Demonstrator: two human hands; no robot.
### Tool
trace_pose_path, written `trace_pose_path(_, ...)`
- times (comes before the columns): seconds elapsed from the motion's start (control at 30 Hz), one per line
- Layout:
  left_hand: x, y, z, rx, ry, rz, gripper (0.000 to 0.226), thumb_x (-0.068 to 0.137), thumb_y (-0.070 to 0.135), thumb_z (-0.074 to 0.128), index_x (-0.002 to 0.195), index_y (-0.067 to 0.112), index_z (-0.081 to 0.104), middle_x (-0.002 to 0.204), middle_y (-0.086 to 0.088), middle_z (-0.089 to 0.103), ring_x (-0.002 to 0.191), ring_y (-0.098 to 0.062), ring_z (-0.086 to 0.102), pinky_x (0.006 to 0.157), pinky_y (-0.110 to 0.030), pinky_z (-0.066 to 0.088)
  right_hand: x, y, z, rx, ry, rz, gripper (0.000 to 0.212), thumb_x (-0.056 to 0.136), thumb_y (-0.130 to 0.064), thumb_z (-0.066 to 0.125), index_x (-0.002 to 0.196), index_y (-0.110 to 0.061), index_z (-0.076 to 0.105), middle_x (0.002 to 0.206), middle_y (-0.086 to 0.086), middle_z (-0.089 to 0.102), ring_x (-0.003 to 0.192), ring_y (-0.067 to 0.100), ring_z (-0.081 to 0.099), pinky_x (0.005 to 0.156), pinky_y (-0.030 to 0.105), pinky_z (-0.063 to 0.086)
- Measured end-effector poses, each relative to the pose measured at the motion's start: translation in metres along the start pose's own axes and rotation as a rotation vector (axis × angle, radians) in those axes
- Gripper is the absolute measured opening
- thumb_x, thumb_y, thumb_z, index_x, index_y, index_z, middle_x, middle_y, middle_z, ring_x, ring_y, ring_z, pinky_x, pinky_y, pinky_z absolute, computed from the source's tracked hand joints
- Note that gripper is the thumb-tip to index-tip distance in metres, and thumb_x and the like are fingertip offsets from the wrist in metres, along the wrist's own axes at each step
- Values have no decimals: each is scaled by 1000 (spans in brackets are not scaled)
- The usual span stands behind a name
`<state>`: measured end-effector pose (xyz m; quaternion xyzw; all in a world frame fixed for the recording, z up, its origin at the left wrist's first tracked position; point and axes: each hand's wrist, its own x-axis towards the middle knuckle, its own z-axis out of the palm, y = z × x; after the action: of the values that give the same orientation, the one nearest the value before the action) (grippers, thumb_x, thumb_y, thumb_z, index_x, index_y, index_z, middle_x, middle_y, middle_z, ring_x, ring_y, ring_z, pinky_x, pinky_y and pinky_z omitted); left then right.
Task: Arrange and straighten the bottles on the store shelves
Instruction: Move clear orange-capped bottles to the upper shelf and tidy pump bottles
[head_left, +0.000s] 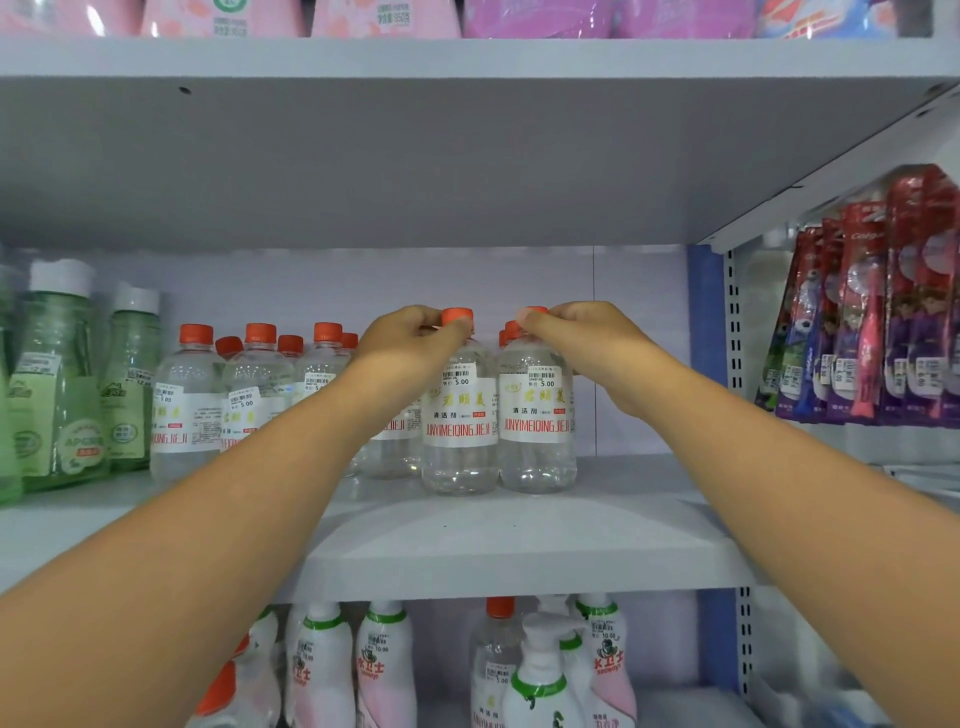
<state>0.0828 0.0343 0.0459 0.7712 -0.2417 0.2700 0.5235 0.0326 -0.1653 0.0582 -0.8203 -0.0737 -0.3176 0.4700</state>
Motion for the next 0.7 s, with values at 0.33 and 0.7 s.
trace_pose_path(0.33,-2,3,-3,8,-32,-41,15,93,51,66,100,39,63,103,14,70,92,-8,65,67,-25,45,-4,-2,3,22,37,-11,18,91,-42,73,91,-24,68,97,-3,76,94,16,73,91,38,57)
trace_pose_path(0.7,-5,3,-7,-52,-61,-100,12,93,52,66,90,40,67,100,14,72,95,-8,64,73,-29,43,-6,-3,0,99,27,6,19,91,-46,72,90,-27,73,95,-10,78,92,10,72,75,25,52)
